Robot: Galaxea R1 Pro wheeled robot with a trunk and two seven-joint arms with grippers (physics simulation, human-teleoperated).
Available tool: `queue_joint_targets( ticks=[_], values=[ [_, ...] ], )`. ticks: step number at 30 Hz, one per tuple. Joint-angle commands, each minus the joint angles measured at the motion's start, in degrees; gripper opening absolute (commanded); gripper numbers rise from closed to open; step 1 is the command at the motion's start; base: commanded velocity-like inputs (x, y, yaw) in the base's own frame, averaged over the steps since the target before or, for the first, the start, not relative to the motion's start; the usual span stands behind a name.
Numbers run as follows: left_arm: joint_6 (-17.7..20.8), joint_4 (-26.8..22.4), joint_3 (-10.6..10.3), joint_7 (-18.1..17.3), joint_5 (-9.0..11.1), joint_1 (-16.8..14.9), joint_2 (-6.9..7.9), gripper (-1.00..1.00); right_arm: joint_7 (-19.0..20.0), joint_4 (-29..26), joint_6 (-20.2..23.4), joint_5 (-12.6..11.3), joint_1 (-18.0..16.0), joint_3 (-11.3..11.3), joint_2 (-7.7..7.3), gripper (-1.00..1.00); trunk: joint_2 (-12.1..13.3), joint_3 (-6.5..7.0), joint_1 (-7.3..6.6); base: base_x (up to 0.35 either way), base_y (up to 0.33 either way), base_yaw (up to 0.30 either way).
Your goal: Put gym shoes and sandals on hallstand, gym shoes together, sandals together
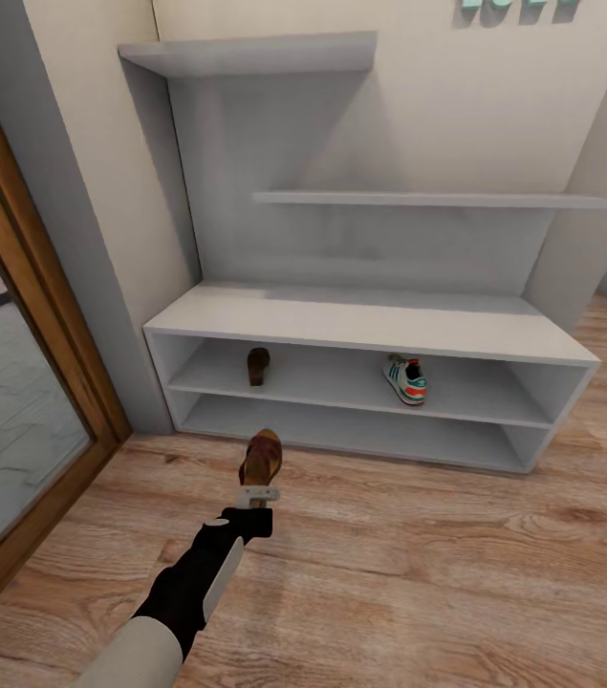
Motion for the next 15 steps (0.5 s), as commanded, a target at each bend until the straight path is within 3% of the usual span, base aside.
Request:
queue_joint_targets(
  ticks=[1,6,9,15],
  values=[
    [0.3,-0.1,-0.2,0.5,0.4,0.0,0.04,-1.00,0.1,-0.1,0.3,0.5,-0.1,-0.1,0.01,-1.00,0.0,-0.05,-0.01,0.000,0.000,0.000],
    [1.0,-0.2,-0.2,0.5,0.4,0.0,0.04,-1.00,0.1,-0.1,0.5,2.5,-0.1,-0.1,-0.03,-1.00,0.0,-0.05,-0.01,0.000,0.000,0.000],
    [5.3,-0.3,-0.2,0.4,0.5,-0.2,0.01,-1.00,0.1,-0.1,0.6,4.9,-0.1,-0.1,-0.03,-1.00,0.0,-0.05,-0.01,0.000,0.000,0.000],
    [10.6,-1.2,-0.2,0.4,0.6,-0.5,-0.01,-1.00,0.1,-0.1,0.6,5.6,-0.1,-0.1,-0.05,-1.00,0.0,-0.05,-0.01,0.032,0.000,0.000]
  ],
)
